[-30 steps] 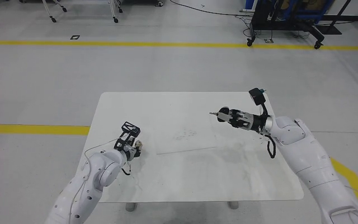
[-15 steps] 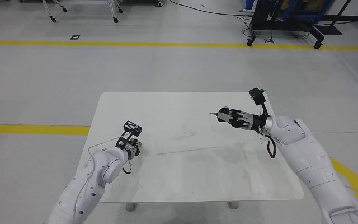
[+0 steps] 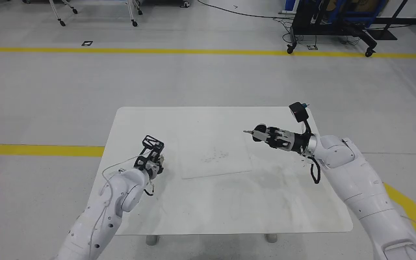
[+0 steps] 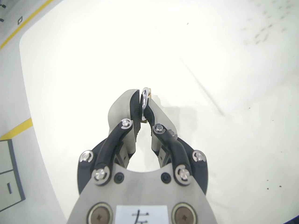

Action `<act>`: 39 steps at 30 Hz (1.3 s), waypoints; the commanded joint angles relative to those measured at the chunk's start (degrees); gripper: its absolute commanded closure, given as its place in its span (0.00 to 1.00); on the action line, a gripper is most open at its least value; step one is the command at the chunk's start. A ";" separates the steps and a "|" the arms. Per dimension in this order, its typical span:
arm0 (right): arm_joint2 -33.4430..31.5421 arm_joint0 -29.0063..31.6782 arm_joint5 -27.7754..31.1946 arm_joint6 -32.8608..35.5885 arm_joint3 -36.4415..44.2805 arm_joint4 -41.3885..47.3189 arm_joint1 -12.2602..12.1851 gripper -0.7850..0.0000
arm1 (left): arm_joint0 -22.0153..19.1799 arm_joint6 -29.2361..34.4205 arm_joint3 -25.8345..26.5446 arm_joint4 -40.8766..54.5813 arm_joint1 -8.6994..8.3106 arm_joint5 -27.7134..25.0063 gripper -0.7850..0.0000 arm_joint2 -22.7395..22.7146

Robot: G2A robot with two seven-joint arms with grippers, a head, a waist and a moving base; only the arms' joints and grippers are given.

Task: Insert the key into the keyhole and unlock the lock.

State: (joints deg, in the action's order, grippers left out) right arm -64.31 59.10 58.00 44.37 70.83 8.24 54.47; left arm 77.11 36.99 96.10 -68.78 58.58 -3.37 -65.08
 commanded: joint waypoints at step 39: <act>0.58 0.23 -6.09 -3.70 1.74 -1.49 0.46 1.00 | -7.30 -12.57 -19.07 76.00 -0.50 -52.12 1.00 5.26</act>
State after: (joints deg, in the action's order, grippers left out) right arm -64.10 59.30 55.11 42.17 71.62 7.33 54.73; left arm 70.36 23.95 77.79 4.88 57.85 -55.93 -60.81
